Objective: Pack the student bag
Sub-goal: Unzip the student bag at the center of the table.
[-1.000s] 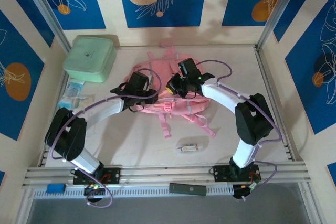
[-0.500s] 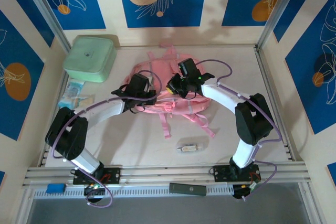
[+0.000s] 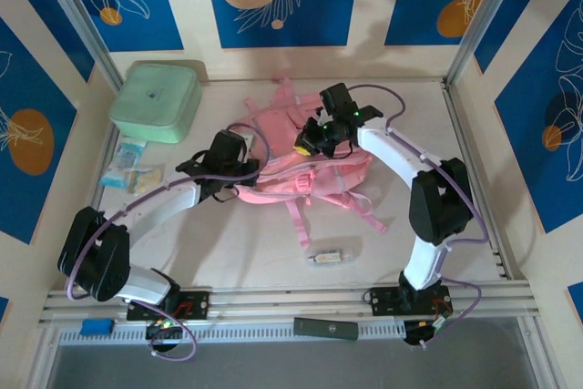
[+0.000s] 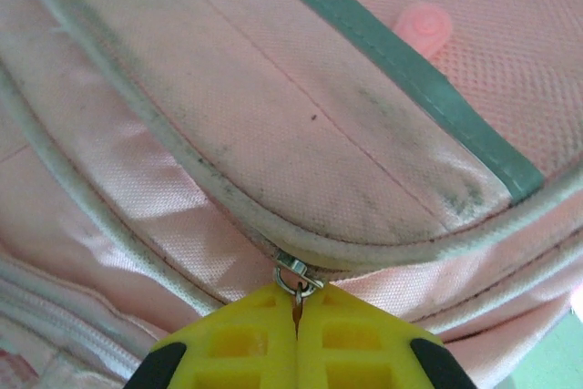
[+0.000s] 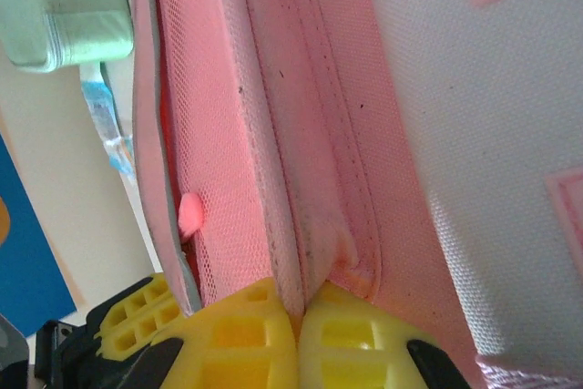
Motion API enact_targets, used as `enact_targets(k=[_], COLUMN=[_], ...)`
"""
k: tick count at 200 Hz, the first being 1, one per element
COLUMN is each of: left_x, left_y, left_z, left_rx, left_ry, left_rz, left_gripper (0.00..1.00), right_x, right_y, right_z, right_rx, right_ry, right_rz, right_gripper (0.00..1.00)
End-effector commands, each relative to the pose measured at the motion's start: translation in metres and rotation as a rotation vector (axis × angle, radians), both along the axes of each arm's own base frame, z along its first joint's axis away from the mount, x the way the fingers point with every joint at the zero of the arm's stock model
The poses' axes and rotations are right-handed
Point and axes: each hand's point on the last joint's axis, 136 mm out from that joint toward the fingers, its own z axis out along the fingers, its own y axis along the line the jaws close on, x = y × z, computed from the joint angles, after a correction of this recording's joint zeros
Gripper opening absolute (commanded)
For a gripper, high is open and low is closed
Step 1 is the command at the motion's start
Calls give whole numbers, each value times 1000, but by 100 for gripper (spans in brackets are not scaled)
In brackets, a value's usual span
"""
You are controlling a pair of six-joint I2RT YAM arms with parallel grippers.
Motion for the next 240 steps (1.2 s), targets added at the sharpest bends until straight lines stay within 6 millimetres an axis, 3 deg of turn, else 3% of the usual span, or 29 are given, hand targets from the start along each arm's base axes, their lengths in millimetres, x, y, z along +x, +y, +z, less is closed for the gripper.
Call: enact_targets(k=[1,26,44,63,86,101,118,162,176,205,227,240], left_x=[-31,-44,-45,-38,-31,-30,-30,-30,-31,-33,-37,-42], left_y=[0,-51,-71,-73,-74,-77,-79,-81,-83,-83,-64,-55], left_z=[-20,-11,-9,-14,-13,-11,-11,-14,-14,-14,-20,-22], left_rx=[21,-48,-60,-78,-62,-66,-78,-94,-105,-107,-26,-2], left_ry=[122,122,131,143,135,131,130,144,147,153,171,166], left_rz=[18,-51,-40,7,10,2,-3,0,-4,-6,35,31], left_gripper=[0,0,0,0,0,0,0,0,0,0,0,0], right_x=[38,60,65,57,30,10,-11,-25,-22,-19,-19,-20], right_y=[-3,-9,-13,-12,-12,-16,-5,23,32,42,27,14], right_z=[47,37,31,30,26,18,12,-23,-28,-36,-30,-25], right_rx=[60,-44,-59,-21,32,85,194,175,179,136,68,59], right_ry=[-206,-238,-216,-192,-128,-56,3,85,78,58,8,-20], right_rz=[122,156,154,152,148,119,107,60,59,104,114,135], right_gripper=[0,0,3,20,38,41,44,45,43,18,4,0])
